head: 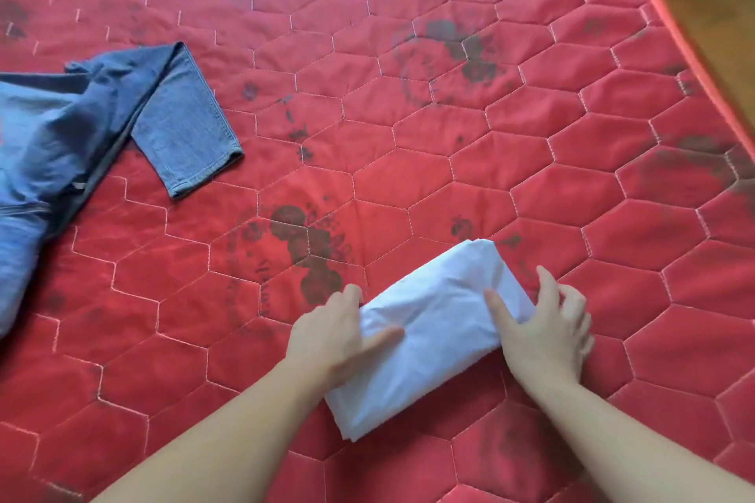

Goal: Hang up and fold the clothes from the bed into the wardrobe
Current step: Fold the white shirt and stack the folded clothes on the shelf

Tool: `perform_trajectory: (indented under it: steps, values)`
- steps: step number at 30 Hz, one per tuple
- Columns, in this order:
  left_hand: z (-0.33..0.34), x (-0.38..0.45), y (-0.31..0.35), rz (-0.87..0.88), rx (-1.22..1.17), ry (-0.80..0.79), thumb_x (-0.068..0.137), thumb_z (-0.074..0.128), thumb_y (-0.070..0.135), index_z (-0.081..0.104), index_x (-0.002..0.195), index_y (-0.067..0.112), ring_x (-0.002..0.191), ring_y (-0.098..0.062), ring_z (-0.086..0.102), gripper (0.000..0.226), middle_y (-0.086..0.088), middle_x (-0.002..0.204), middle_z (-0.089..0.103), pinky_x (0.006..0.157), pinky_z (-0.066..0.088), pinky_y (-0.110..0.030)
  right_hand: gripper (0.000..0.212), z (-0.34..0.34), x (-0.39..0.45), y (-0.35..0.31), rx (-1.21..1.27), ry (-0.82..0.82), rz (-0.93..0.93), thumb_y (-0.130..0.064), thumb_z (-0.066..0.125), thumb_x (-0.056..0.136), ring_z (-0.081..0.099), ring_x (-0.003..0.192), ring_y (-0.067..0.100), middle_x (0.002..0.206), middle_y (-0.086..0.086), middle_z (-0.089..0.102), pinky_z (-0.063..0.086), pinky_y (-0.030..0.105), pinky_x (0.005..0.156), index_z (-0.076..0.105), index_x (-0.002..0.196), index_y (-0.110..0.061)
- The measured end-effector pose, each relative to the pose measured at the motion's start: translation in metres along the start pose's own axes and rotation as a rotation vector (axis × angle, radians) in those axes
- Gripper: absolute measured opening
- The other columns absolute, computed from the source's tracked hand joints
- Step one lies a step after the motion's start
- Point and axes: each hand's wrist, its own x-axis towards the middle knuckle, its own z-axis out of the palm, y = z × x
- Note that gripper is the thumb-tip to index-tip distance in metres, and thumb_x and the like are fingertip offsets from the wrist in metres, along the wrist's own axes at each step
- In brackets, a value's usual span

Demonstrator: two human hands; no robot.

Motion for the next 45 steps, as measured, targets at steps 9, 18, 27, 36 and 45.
perform_trajectory:
  steps: [9, 18, 27, 36, 45]
  values:
    - [0.020, -0.028, 0.009, -0.062, -0.634, -0.205, 0.080, 0.058, 0.069, 0.064, 0.068, 0.011, 0.056, -0.011, 0.054, 0.060, 0.007, 0.064, 0.062, 0.055, 0.041, -0.026, 0.034, 0.011, -0.076, -0.014, 0.948, -0.340, 0.357, -0.029, 0.077, 0.081, 0.072, 0.085, 0.014, 0.093, 0.002, 0.075, 0.053, 0.027, 0.069, 0.062, 0.108, -0.016]
    - [-0.059, -0.084, -0.006, -0.093, -1.567, -0.419, 0.091, 0.056, 0.052, 0.068, 0.119, 0.012, 0.106, -0.023, 0.069, 0.050, -0.008, 0.112, 0.073, 0.095, 0.052, -0.038, 0.024, -0.050, -0.092, -0.109, 0.932, -0.566, 0.012, -0.010, 0.076, 0.080, 0.073, 0.083, 0.017, 0.096, 0.006, 0.076, 0.060, 0.031, 0.070, 0.070, 0.103, -0.009]
    - [-0.264, -0.222, -0.067, 0.190, -1.880, 0.037, 0.090, 0.058, 0.029, 0.066, 0.113, 0.010, 0.087, -0.025, 0.070, 0.031, -0.013, 0.099, 0.072, 0.071, 0.059, -0.033, 0.043, -0.218, -0.234, -0.235, 0.783, -1.106, -0.312, -0.017, 0.077, 0.074, 0.070, 0.097, 0.028, 0.110, 0.016, 0.072, 0.058, 0.039, 0.081, 0.067, 0.115, -0.005]
    - [-0.384, -0.444, -0.133, 0.239, -2.002, 0.682, 0.093, 0.056, 0.023, 0.065, 0.120, 0.005, 0.100, -0.032, 0.069, 0.033, -0.018, 0.112, 0.070, 0.079, 0.058, -0.038, 0.032, -0.323, -0.375, -0.297, 1.085, -1.046, -0.297, -0.008, 0.063, 0.083, 0.060, 0.072, 0.028, 0.091, 0.019, 0.068, 0.048, 0.034, 0.065, 0.065, 0.115, -0.003]
    - [-0.282, -0.686, -0.149, 0.205, -1.895, 0.823, 0.096, 0.049, 0.017, 0.065, 0.118, 0.012, 0.092, -0.023, 0.073, 0.027, -0.011, 0.109, 0.073, 0.062, 0.059, -0.033, 0.025, -0.355, -0.490, -0.270, 1.031, -0.804, -0.414, -0.002, 0.042, 0.097, 0.063, 0.068, 0.027, 0.086, 0.010, 0.068, 0.052, 0.037, 0.065, 0.064, 0.100, -0.013]
